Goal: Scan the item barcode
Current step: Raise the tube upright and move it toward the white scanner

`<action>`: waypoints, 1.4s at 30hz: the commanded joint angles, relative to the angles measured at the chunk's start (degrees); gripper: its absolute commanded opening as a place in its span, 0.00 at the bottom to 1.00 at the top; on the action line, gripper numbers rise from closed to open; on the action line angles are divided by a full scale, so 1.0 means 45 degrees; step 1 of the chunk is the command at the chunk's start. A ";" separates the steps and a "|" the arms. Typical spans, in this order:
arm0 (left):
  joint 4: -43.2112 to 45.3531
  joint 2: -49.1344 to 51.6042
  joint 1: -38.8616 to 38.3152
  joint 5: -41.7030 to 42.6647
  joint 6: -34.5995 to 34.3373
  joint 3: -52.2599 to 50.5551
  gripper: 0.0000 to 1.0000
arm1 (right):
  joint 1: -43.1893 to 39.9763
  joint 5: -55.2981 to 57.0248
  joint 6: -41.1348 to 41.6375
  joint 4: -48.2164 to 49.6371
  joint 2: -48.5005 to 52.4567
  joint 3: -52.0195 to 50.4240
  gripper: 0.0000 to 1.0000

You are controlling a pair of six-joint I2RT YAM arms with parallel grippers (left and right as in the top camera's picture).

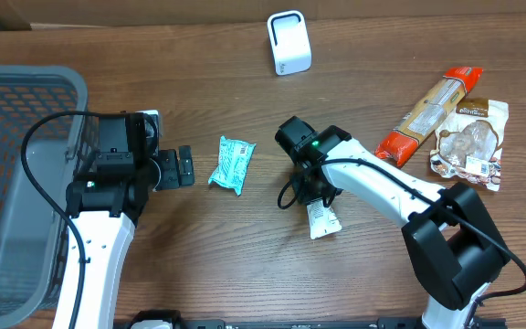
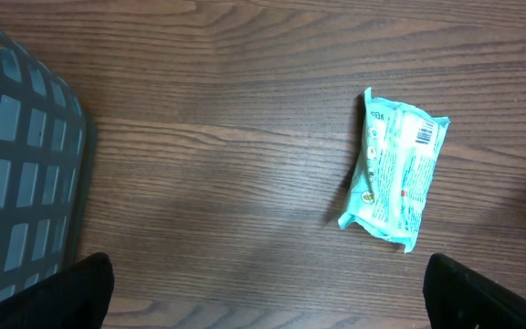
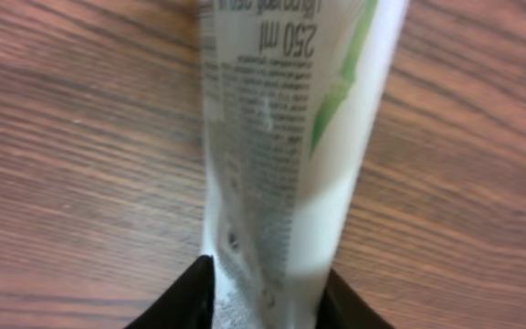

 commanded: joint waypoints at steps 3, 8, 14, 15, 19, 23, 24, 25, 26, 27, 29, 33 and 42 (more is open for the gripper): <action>0.0019 0.0068 0.0049 -0.0078 0.0194 -0.0049 1.00 | 0.0044 -0.1923 0.0039 0.0063 0.0408 -0.0112 0.35; 0.0019 0.0068 0.0049 -0.0078 0.0194 -0.0049 1.00 | 0.0029 -0.2594 0.0044 -0.0189 0.0641 -0.0233 0.36; 0.0019 0.0068 0.0049 -0.0078 0.0194 -0.0049 1.00 | 0.0029 -0.3002 0.0272 -0.0223 0.0699 -0.0476 0.36; 0.0019 0.0068 0.0049 -0.0073 0.0194 -0.0049 1.00 | 0.0024 -0.3011 0.0272 -0.0223 0.0699 -0.0476 0.35; 0.0015 0.0068 0.0049 -0.0078 0.0194 -0.0049 1.00 | -0.0058 -0.3118 0.0272 -0.0219 0.0699 -0.0476 0.16; 0.0019 0.0068 0.0049 -0.0078 0.0194 -0.0049 1.00 | -0.0544 -0.3696 0.0253 -0.0223 0.0695 -0.0471 0.04; 0.0019 0.0068 0.0049 -0.0078 0.0194 -0.0049 1.00 | -0.0714 -0.3929 0.0223 -0.0209 0.0695 -0.0457 0.04; 0.0019 0.0068 0.0049 -0.0078 0.0194 -0.0049 1.00 | -0.0918 -0.4201 0.0219 -0.0170 0.0695 -0.0423 0.04; 0.0019 0.0068 0.0049 -0.0073 0.0194 -0.0049 1.00 | -0.1161 -0.4532 0.0194 -0.0117 0.0695 -0.0379 0.04; 0.0019 0.0068 0.0049 -0.0078 0.0194 -0.0049 1.00 | -0.1355 -0.4877 -0.0015 -0.0112 0.0680 -0.0301 0.04; 0.0019 0.0068 0.0049 -0.0078 0.0194 -0.0049 1.00 | -0.1758 -0.5877 -0.0733 -0.0117 0.0646 -0.0078 0.04; 0.0019 0.0068 0.0049 -0.0078 0.0194 -0.0049 1.00 | -0.2608 -0.8320 -0.2613 -0.0136 0.0257 0.0529 0.04; 0.0019 0.0068 0.0049 -0.0073 0.0194 -0.0049 1.00 | -0.4201 -1.1929 -0.6178 -0.0554 -0.1486 0.1899 0.04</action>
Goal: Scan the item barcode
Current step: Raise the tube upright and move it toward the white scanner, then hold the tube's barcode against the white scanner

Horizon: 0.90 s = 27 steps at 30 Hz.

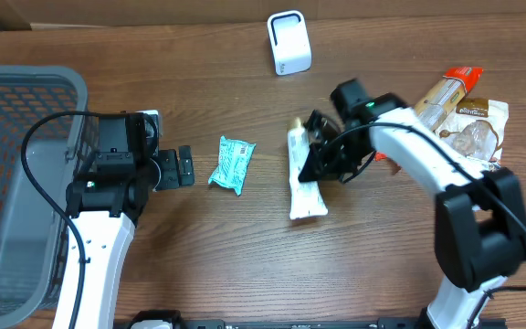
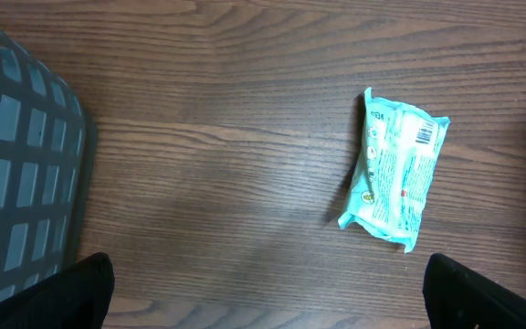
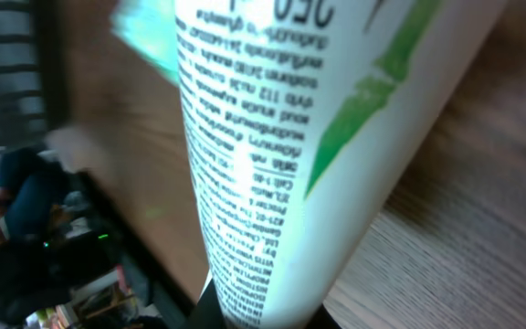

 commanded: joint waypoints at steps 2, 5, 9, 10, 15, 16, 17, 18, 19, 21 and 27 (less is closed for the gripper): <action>0.0019 0.0068 0.0049 -0.0078 0.0194 -0.0049 1.00 | -0.0427 -0.2370 -0.2176 -0.0627 -0.1695 0.1316 0.04; 0.0019 0.0068 0.0049 -0.0078 0.0194 -0.0049 1.00 | -0.0505 -0.2385 -0.2181 -0.1248 -0.2171 0.1919 0.04; 0.0019 0.0068 0.0049 -0.0078 0.0194 -0.0049 0.99 | -0.0500 -0.3152 -0.2307 -0.1583 -0.2710 0.2395 0.04; 0.0019 0.0068 0.0049 -0.0073 0.0194 -0.0049 1.00 | -0.0500 -0.3468 -0.2453 -0.1637 -0.2817 0.2433 0.04; 0.0019 0.0068 0.0049 -0.0078 0.0194 -0.0049 1.00 | -0.0651 -0.4653 -0.2453 -0.1690 -0.3113 0.2438 0.04; 0.0019 0.0068 0.0049 -0.0078 0.0194 -0.0049 1.00 | -0.0714 -0.4925 -0.2453 -0.1700 -0.3113 0.2438 0.04; 0.0019 0.0068 0.0049 -0.0078 0.0194 -0.0049 0.99 | -0.0753 -0.5139 -0.2453 -0.1700 -0.3113 0.2438 0.04; 0.0019 0.0068 0.0049 -0.0078 0.0194 -0.0049 1.00 | -0.0806 -0.5314 -0.2453 -0.1695 -0.3113 0.2438 0.04; 0.0019 0.0068 0.0049 -0.0078 0.0194 -0.0049 1.00 | -0.0860 -0.5450 -0.2438 -0.1700 -0.3113 0.2438 0.04; 0.0019 0.0068 0.0049 -0.0078 0.0194 -0.0049 1.00 | -0.0923 -0.5498 -0.2331 -0.1715 -0.3113 0.2438 0.04; 0.0019 0.0068 0.0049 -0.0078 0.0194 -0.0049 1.00 | -0.0845 -0.3347 -0.0126 -0.1005 -0.3109 0.2773 0.03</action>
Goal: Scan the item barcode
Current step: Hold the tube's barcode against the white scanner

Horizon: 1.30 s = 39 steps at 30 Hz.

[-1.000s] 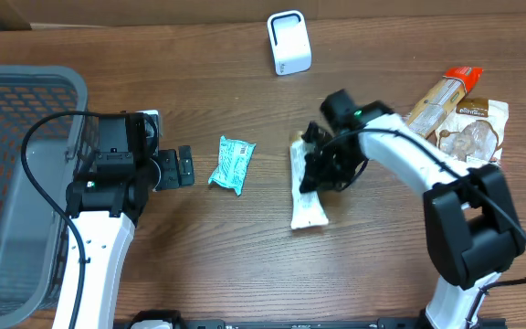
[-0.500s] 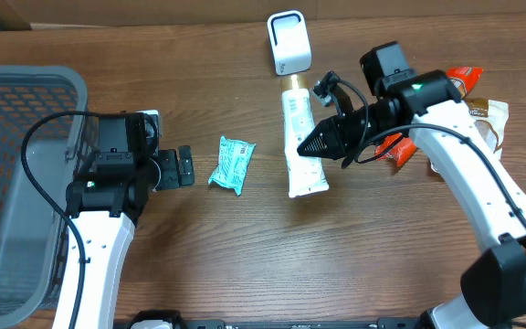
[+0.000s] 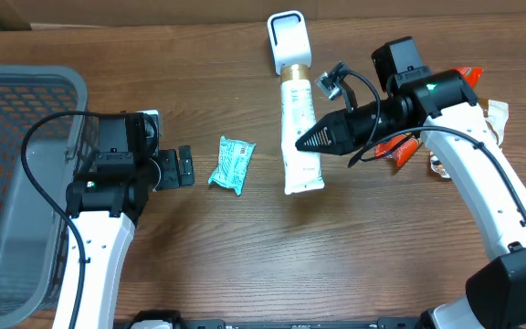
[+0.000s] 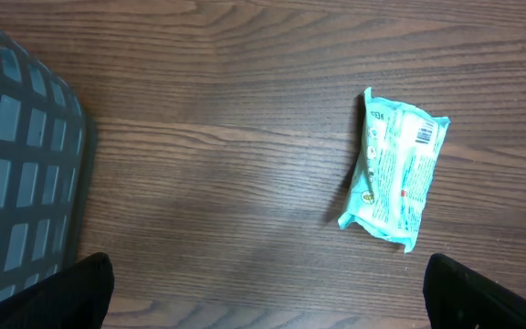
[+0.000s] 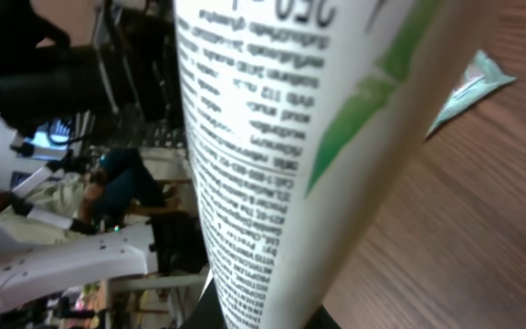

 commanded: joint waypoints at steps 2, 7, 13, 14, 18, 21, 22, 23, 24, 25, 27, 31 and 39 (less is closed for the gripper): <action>0.0019 0.0068 0.0049 -0.0078 0.0194 -0.0049 1.00 | 0.0015 0.1559 0.1914 0.0767 -0.0461 0.1311 0.03; 0.0019 0.0068 0.0049 -0.0078 0.0194 -0.0049 1.00 | 0.0034 0.4979 0.3366 0.1787 0.0063 0.3517 0.03; 0.0019 0.0068 0.0049 -0.0073 0.0194 -0.0049 1.00 | 0.1035 1.4513 0.3434 0.4731 0.1098 0.4080 0.04; 0.0019 0.0068 0.0049 -0.0078 0.0194 -0.0049 1.00 | 0.1292 1.5951 0.2657 0.5644 0.1452 0.4080 0.04; 0.0019 0.0068 0.0049 -0.0078 0.0194 -0.0049 1.00 | 0.1773 1.8185 -0.1418 0.7980 0.2662 0.4080 0.04; 0.0019 0.0068 0.0049 -0.0078 0.0194 -0.0049 1.00 | 0.1865 1.8763 -0.4250 0.9452 0.3667 0.4080 0.04; 0.0019 0.0068 0.0049 -0.0073 0.0194 -0.0049 1.00 | 0.1865 1.9001 -0.5129 0.9884 0.3988 0.4080 0.04; 0.0019 0.0068 0.0049 -0.0073 0.0194 -0.0049 1.00 | 0.1865 1.9351 -0.6003 1.0448 0.4415 0.4080 0.04; 0.0019 0.0068 0.0049 -0.0073 0.0194 -0.0049 1.00 | 0.1865 1.9705 -0.6591 1.0982 0.4755 0.4080 0.04; 0.0019 0.0068 0.0049 -0.0078 0.0194 -0.0049 1.00 | 0.1865 2.0113 -0.7130 1.1497 0.5090 0.4080 0.04; 0.0019 0.0068 0.0049 -0.0078 0.0194 -0.0049 0.99 | 0.1865 2.1007 -0.8174 1.2677 0.5824 0.4080 0.04; 0.0019 0.0068 0.0049 -0.0073 0.0194 -0.0049 1.00 | 0.1865 2.1789 -1.0001 1.4557 0.7130 0.4080 0.04; 0.0019 0.0068 0.0049 -0.0078 0.0194 -0.0049 0.99 | 0.1885 2.1910 -1.1769 1.6747 0.8767 0.4080 0.04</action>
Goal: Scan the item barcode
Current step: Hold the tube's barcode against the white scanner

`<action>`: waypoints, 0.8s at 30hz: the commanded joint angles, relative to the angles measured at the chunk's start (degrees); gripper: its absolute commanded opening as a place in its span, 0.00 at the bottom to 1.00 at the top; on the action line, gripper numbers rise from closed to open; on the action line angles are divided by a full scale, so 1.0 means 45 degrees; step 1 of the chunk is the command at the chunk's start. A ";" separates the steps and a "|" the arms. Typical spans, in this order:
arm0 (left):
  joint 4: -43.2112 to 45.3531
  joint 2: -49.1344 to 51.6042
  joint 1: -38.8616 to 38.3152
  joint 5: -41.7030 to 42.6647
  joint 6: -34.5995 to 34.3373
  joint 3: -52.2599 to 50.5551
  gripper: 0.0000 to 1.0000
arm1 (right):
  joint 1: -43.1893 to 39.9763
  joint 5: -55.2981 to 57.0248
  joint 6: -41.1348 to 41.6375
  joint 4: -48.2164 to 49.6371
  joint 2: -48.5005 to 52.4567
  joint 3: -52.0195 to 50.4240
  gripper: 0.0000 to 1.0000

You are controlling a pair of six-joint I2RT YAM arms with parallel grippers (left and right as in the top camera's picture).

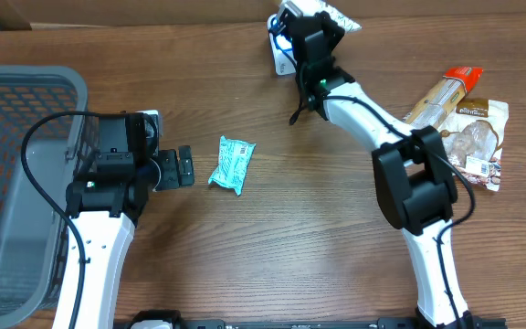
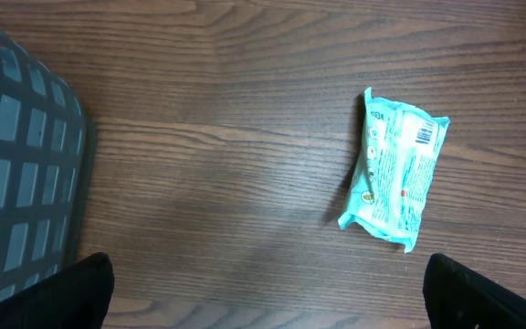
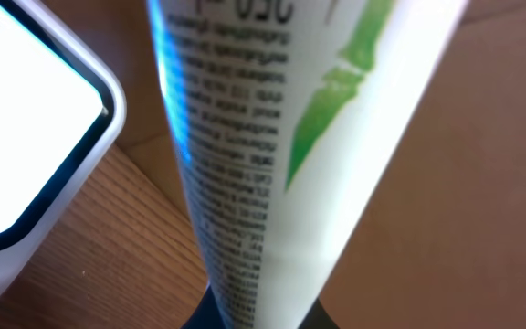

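The white tube with green print [image 3: 272,155] is held in my right gripper [image 3: 258,315], which is shut on its lower end. It stands right beside the white scanner [image 3: 26,137], and a blue glow lies along the tube's printed side. In the overhead view my right gripper [image 1: 307,37] is at the table's far edge over the scanner [image 1: 279,60], which it mostly hides; the tube's end [image 1: 334,16] sticks out past it. My left gripper [image 1: 176,167] is open, low over bare wood, left of a teal packet [image 1: 232,164].
A grey mesh basket [image 1: 16,183] fills the left side. An orange-ended long pack [image 1: 432,105] and a clear snack bag [image 1: 471,137] lie at the right. The teal packet [image 2: 395,169] lies mid-table ahead of the left fingers [image 2: 89,292].
My right gripper has moved with the tube from mid-table, right of the scanner, to the far edge directly at the scanner. The tube now sits close against the scanner. The left arm is unchanged.
My right gripper was shut on the tube lying on the table at the centre. Then it held the tube lifted above the table, then stretched out toward the scanner. Now the tube is at the scanner itself. The left gripper stayed open by the teal packet throughout.
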 commanded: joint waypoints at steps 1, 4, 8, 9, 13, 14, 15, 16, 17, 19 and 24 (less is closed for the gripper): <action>0.0019 0.0068 0.0049 -0.0078 0.0194 -0.0049 1.00 | -0.0024 0.0379 -0.0923 0.0588 0.0068 0.0277 0.04; 0.0019 0.0068 0.0049 -0.0078 0.0194 -0.0049 1.00 | -0.0024 0.0209 -0.0923 0.0539 0.0209 0.0277 0.04; 0.0015 0.0068 0.0044 -0.0073 0.0194 -0.0049 1.00 | -0.0024 0.0180 -0.0879 0.0418 0.0403 0.0277 0.04; 0.0019 0.0068 0.0044 -0.0078 0.0194 -0.0049 1.00 | -0.0019 0.0160 -0.0821 0.0423 0.0466 0.0277 0.04; 0.0019 0.0068 0.0044 -0.0078 0.0194 -0.0049 0.99 | 0.0015 0.0097 -0.0821 0.0121 0.0602 0.0277 0.04; 0.0019 0.0068 0.0044 -0.0078 0.0194 -0.0049 1.00 | 0.0015 0.0102 -0.0821 0.0087 0.0612 0.0277 0.04; 0.0019 0.0068 0.0044 -0.0073 0.0194 -0.0049 1.00 | 0.0015 0.0112 -0.0826 0.0092 0.0622 0.0277 0.04; 0.0019 0.0068 0.0049 -0.0078 0.0194 -0.0049 1.00 | 0.0015 0.0112 -0.0826 0.0092 0.0622 0.0277 0.04; 0.0019 0.0068 0.0044 -0.0078 0.0194 -0.0049 1.00 | 0.0015 0.0117 -0.0826 0.0092 0.0622 0.0277 0.04; 0.0015 0.0068 0.0044 -0.0078 0.0194 -0.0049 1.00 | 0.0015 0.0121 -0.0831 0.0087 0.0622 0.0277 0.04; 0.0019 0.0068 0.0044 -0.0073 0.0194 -0.0049 1.00 | 0.0087 0.0112 -0.0826 -0.0330 0.0622 0.0277 0.04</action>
